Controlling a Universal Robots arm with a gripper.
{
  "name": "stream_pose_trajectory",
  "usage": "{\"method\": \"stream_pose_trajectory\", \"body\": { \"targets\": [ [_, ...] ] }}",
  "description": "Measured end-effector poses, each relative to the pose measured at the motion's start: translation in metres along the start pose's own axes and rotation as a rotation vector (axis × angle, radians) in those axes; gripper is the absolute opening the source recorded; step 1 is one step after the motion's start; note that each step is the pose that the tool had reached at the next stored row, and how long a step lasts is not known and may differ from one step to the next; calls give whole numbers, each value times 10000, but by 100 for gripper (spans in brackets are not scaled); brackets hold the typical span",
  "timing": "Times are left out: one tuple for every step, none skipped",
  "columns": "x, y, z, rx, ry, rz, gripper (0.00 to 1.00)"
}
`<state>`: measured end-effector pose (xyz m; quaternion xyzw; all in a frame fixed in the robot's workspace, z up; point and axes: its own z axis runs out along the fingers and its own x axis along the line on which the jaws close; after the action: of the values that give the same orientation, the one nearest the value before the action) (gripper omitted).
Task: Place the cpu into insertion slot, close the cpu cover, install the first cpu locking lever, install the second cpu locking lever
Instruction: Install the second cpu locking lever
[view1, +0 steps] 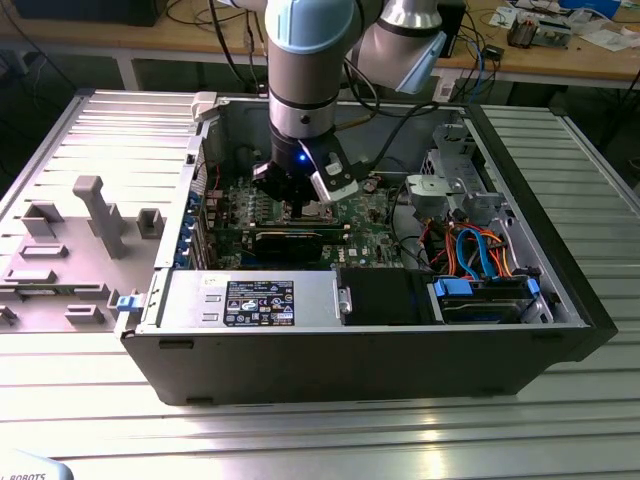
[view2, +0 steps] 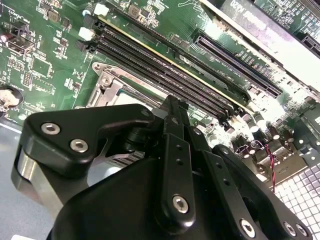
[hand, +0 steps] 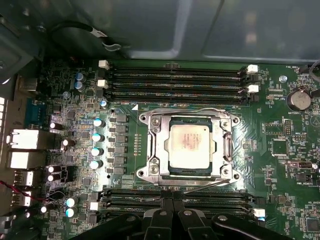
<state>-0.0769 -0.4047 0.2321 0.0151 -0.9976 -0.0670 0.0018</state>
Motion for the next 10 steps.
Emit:
{"method": "stream_pose_trajectory", "body": {
  "targets": [
    [46,-81,-2,-358,-9,-7,11],
    [134,-140,26,-734,-17,-14,11],
    [149,-148,46,-863,-5,-14,11],
    [151,-156,48,-862,18,-9,11],
    [151,-161,49,-862,26,-8,11],
    [151,-162,51,-863,31,-5,11],
    [151,-164,54,-863,37,-4,11],
    [151,-168,57,-864,44,-4,11],
    [151,-171,60,-863,56,-3,11],
    [151,-178,64,-867,83,2,11]
  ]
}}
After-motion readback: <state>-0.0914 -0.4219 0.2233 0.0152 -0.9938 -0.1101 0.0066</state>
